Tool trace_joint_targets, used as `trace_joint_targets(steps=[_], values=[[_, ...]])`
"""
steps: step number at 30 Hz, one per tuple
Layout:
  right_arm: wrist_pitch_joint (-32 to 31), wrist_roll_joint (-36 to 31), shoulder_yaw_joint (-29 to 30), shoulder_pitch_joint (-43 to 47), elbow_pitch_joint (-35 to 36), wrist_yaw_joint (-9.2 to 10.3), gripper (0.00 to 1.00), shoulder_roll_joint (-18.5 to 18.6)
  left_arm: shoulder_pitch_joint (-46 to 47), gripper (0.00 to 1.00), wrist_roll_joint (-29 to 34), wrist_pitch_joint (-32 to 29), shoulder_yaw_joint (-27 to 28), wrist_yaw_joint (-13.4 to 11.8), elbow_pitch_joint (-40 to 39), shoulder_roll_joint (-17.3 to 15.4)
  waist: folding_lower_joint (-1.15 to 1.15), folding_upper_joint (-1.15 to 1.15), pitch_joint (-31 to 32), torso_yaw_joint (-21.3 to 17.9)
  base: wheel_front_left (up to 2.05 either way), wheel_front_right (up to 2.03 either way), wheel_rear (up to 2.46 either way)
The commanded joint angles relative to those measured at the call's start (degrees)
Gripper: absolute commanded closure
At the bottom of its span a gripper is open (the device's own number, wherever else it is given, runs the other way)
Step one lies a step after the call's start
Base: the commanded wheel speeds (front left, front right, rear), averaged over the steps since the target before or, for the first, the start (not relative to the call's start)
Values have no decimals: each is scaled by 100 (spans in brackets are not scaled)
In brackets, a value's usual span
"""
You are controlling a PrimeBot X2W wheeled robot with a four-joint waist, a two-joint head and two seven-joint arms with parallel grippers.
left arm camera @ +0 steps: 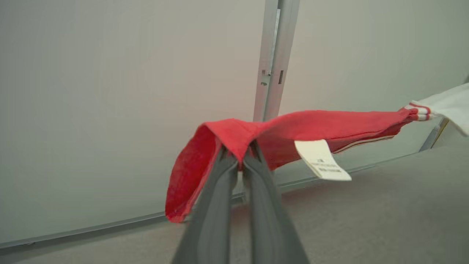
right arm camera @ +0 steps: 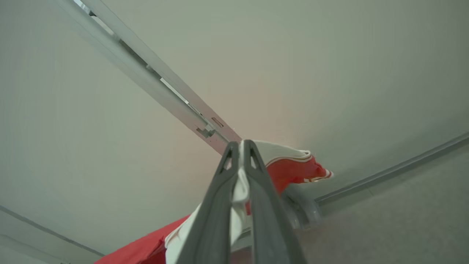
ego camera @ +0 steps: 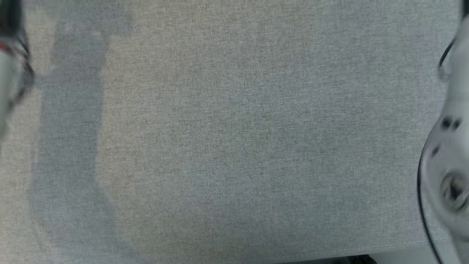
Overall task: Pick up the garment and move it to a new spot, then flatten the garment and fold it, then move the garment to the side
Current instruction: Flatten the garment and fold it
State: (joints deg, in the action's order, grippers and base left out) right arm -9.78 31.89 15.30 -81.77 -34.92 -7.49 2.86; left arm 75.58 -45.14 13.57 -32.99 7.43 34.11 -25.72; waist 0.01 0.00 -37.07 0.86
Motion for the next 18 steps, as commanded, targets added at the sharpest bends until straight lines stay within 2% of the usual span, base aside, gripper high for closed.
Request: trace_joint_targets(steps=[1, 4, 7, 12, 18], values=[[57, 259, -27, 684, 291, 0, 100, 21, -477, 100, -128, 82, -186, 4, -59, -81, -1, 0, 268, -60, 0, 0, 0], [5, 547, -93, 2102, 1056, 0, 100, 14, -1384, 100, -270, 151, -527, 3, -233, -130, -1, 0, 552, -59, 0, 0, 0], [-230, 986, -39, 3721, 1991, 0, 100, 16, -2485, 100, -197, 169, -509, 3, -671, 8, -1, 0, 949, -19, 0, 0, 0], [-511, 1411, 205, 6209, 3181, 0, 100, 12, -4493, 100, -33, 167, -10, -37, -1539, 261, -1, 0, 1578, 47, 0, 0, 0], [-532, 1983, 287, 8616, 3973, 0, 100, 12, -6832, 100, 155, 169, 451, -337, -2879, 459, -1, 0, 1905, 69, 0, 0, 0]])
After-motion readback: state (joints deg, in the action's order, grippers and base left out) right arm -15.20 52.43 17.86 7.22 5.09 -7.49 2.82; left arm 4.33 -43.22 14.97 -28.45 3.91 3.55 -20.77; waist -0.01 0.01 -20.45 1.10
